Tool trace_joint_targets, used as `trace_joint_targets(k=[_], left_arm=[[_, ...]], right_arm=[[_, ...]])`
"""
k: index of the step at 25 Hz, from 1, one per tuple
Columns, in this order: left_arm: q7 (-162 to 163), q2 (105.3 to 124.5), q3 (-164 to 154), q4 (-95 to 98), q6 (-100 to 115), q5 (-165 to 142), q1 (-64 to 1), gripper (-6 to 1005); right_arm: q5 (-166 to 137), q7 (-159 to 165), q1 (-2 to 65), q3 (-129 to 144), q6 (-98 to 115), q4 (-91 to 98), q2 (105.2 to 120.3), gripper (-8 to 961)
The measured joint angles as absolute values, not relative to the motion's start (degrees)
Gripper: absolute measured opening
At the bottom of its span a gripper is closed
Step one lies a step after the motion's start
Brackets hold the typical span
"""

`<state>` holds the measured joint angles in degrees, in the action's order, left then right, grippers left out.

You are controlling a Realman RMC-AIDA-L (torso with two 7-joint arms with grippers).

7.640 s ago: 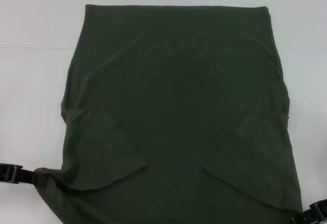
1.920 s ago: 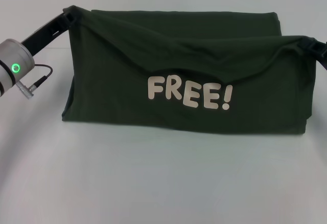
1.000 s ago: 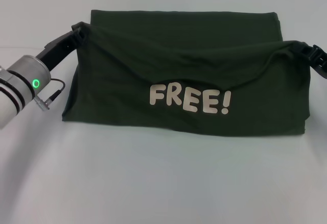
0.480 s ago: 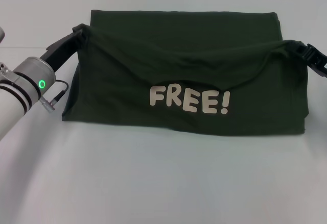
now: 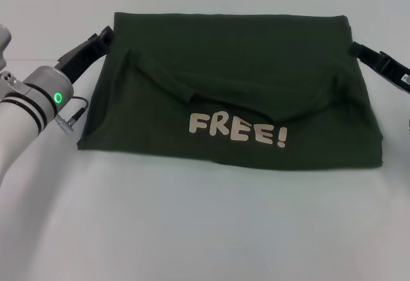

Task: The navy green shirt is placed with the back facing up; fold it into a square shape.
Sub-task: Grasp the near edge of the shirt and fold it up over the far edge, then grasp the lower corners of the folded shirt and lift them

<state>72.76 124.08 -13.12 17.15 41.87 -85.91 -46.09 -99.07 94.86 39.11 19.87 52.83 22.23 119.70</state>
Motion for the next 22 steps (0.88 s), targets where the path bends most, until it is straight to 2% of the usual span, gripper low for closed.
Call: trace_joint_targets(k=[6,11,16,21,22], left_arm=[[72.87,123.99,-13.17,17.08,41.89,-85.24,-45.37,395],[77.44,123.28,-17.03,17.55,44.23,-85.97,-42.62,518],[94.73,120.89,-28.96,22.08,48.28,-90.26,-37.13,709],[111.24,120.01,-30.11,31.59,55.20,-107.59,-33.48,873],[115.18,119.41,-29.81,33.29,56.67,-113.50,-33.49,873]], right_arm=[[-98.89,95.23,38.90,19.57,52.41,22.00,119.70,422],[-99.00,95.97,36.91,19.88,55.44,21.97,119.25,673],[-100.19,98.22,34.06,21.39,60.89,22.30,118.20,888],[-100.29,99.72,32.00,25.43,64.50,22.64,117.12,924],[-100.30,99.78,31.82,26.14,64.73,22.66,116.98,931]])
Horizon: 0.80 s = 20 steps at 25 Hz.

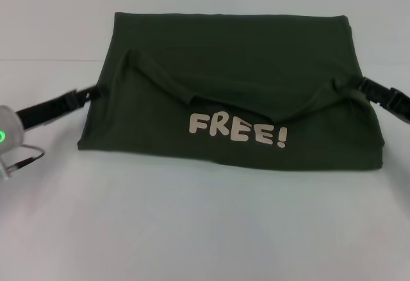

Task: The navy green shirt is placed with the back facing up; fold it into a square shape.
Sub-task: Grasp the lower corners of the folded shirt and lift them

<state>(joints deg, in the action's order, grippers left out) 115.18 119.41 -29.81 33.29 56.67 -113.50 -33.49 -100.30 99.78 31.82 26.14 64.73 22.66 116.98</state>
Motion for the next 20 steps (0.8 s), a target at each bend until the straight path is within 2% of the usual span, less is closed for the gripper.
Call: trace_joint_targets(k=[3,8,12,15,20], left_arm=[[121.41,117.95,-28.21,35.61,59.94,-124.96,-34.68,873],[123.81,116.82,-27.33,36.62,62.63,-131.32,-36.52,873],[123.47,116.79,-27.81,36.30,61.50,-131.92,-37.08,874],[121.82,117.81,-27.92,35.83,57.02,-132.02,-37.25,874],[120.72,118.18,-28.31,33.34,54.48,-131.91,-38.06,874]], right_arm=[[-100.32,99.80,31.37,28.21,65.04,22.72,116.65,931],[-100.35,99.83,31.01,28.83,65.22,22.77,116.62,931],[-100.37,99.83,30.68,29.29,65.52,22.77,116.62,931],[-100.38,99.70,30.57,29.50,65.31,22.77,116.77,930],[-100.37,99.75,30.44,29.53,65.06,22.77,116.80,930]])
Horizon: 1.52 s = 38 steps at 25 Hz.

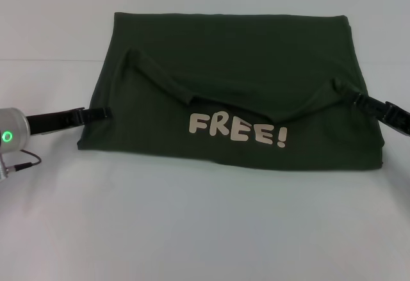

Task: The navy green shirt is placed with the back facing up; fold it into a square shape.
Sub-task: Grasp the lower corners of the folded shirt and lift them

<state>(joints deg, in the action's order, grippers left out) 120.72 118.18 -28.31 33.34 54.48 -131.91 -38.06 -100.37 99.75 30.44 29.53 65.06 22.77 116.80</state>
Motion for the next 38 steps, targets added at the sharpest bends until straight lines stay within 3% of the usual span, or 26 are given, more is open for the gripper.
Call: trace_joint_targets(k=[10,38], left_arm=[[120.40,119.93,-32.89,32.76,50.78,-131.90,-38.93,874],[120.89,120.27,-33.22,31.87,48.89,-132.19,-38.47,874]], right_arm=[[-100.37,99.87,30.66,29.62,64.48,22.75,116.80,930],[-100.37,99.25,30.67,29.68,64.41,22.77,117.15,929]])
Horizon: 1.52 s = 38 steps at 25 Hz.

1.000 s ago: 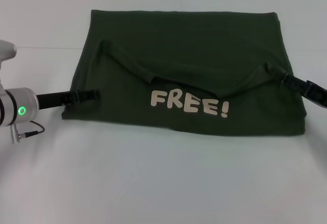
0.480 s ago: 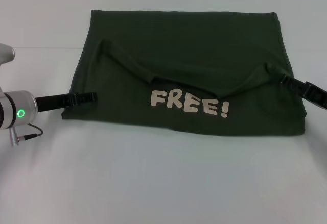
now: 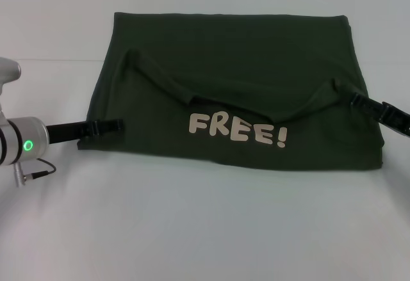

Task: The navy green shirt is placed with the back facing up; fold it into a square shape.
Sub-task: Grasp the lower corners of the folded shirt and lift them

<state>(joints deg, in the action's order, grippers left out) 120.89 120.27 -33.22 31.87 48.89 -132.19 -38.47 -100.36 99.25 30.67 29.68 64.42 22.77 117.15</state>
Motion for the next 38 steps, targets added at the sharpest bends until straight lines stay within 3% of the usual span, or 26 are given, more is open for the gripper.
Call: trace_joint_targets(k=[15,20,38], left_arm=[[120.84,121.00,-35.56,32.60,48.16,-132.15,-38.84,872],[120.57,120.84,-35.88,32.80,47.41,-132.36,-38.82,775],[120.59,120.66,-37.48,32.92,47.28,-133.68,-39.14,96]], right_arm=[[-100.37,99.14,30.74,29.44,64.33,22.77,117.24,928],[-100.37,99.26,30.82,29.65,63.65,22.77,117.24,928],[-100.37,99.70,30.87,30.44,64.12,22.77,117.05,928]])
